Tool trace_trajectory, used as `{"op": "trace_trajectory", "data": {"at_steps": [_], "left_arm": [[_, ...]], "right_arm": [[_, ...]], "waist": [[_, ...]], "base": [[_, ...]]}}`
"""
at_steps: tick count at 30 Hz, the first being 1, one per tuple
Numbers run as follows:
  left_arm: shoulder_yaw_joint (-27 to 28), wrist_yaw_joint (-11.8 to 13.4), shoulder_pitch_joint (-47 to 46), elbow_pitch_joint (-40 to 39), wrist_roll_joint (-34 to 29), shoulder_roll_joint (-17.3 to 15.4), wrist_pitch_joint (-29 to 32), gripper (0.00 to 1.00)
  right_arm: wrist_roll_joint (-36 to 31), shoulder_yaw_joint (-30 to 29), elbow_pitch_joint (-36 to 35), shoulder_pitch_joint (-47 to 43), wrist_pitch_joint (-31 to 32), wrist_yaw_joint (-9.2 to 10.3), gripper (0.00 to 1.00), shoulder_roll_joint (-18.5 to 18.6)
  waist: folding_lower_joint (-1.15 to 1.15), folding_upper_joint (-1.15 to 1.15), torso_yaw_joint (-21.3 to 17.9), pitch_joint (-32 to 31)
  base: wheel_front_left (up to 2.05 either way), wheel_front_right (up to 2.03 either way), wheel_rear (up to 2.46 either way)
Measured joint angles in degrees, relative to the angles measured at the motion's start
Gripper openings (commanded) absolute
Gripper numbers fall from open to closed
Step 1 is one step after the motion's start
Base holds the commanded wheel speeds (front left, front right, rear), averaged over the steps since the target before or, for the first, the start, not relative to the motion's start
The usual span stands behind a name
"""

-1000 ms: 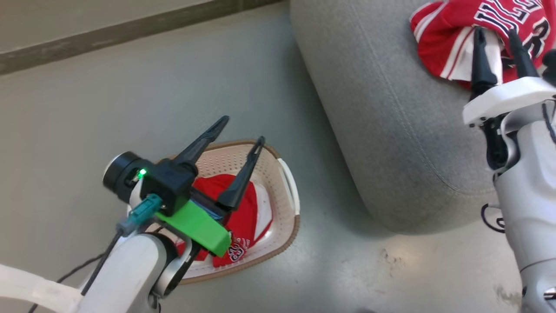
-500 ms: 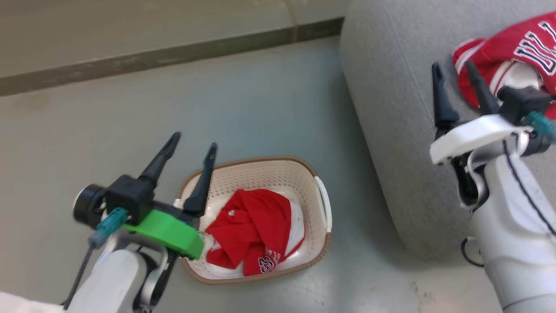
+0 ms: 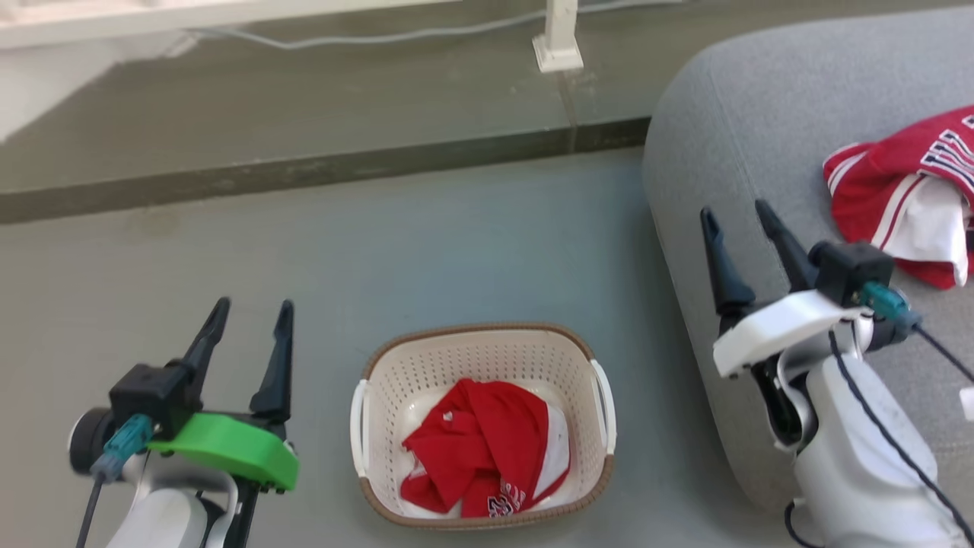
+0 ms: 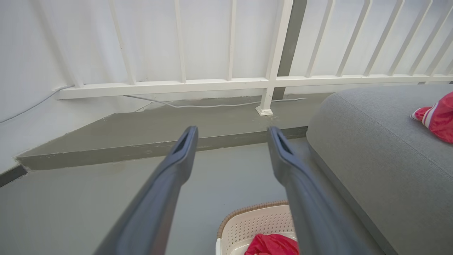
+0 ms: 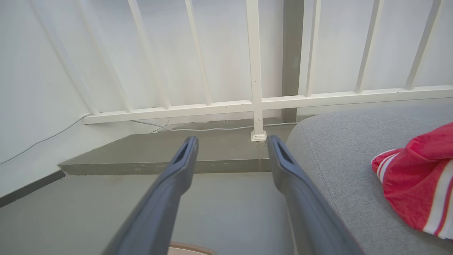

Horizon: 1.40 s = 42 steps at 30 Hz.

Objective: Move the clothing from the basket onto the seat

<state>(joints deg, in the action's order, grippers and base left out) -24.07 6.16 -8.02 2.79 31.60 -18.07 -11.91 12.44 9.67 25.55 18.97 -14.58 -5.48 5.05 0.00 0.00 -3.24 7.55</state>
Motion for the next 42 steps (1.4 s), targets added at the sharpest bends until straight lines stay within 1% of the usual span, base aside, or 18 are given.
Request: {"op": "trace_trajectory", "data": {"at_steps": [8, 12, 15, 18, 26, 29, 38, 40, 42], "left_arm": [[1.6, 0.51, 3.94, 0.38, -0.01, -0.02, -0.24, 1.0], [2.56, 0.53, 5.76, 0.36, -0.01, 0.04, -0.3, 1.0], [3.35, 0.69, 6.52, 0.31, -0.01, 0.27, -0.33, 1.0], [3.66, 0.69, 7.05, 0.26, -0.02, 0.47, -0.63, 1.0], [4.68, 0.7, 8.55, -0.24, -0.2, 0.68, -0.75, 1.0], [5.25, 0.93, 8.65, -0.89, -0.59, 0.79, -0.74, 1.0], [5.48, 0.93, 9.25, -1.38, -0.99, 0.96, -0.7, 1.0], [5.53, 0.93, 9.31, -1.44, -1.12, 0.99, -0.65, 1.0], [5.66, 0.93, 9.31, -1.47, -1.13, 1.02, -0.6, 1.0]], "right_arm": [[-0.4, 0.89, -2.13, -4.57, 0.0, 0.1, 1.0, -0.48], [-0.41, 0.96, -3.36, -5.98, 0.0, 0.85, 1.0, -0.64], [-0.42, 0.79, -4.36, -7.12, 0.0, 1.15, 1.0, -0.6], [-0.79, 0.53, -4.93, -8.31, 0.0, 1.98, 1.0, -0.58], [-0.91, 0.58, -7.01, -10.65, 0.1, 2.14, 1.0, -0.54], [-0.91, 0.68, -8.04, -11.54, 0.38, 2.56, 1.0, -0.55], [-0.91, 0.91, -10.03, -12.57, 1.02, 2.66, 1.0, -0.55], [-0.91, 0.97, -10.37, -12.67, 1.04, 3.08, 1.0, -0.55], [-0.91, 0.98, -10.85, -12.68, 1.27, 3.08, 1.0, -0.55]], "waist": [[0.0, 0.0, 0.9, -3.21], [0.0, 0.0, 0.76, -4.11], [0.0, 0.0, 0.59, -4.38], [0.0, 0.0, 0.59, -4.58], [0.0, 0.0, 0.63, -4.88], [0.0, 0.0, 0.55, -4.85], [0.0, 0.0, 0.37, -4.77], [0.0, 0.0, 0.33, -4.75], [0.0, 0.0, 0.3, -4.74]], "base": [[0.0, 0.0, 0.0], [0.0, 0.0, 0.0], [0.0, 0.0, 0.0], [0.0, 0.0, 0.0], [0.0, 0.0, 0.0], [0.0, 0.0, 0.0], [0.0, 0.0, 0.0], [0.0, 0.0, 0.0], [0.0, 0.0, 0.0]]}}
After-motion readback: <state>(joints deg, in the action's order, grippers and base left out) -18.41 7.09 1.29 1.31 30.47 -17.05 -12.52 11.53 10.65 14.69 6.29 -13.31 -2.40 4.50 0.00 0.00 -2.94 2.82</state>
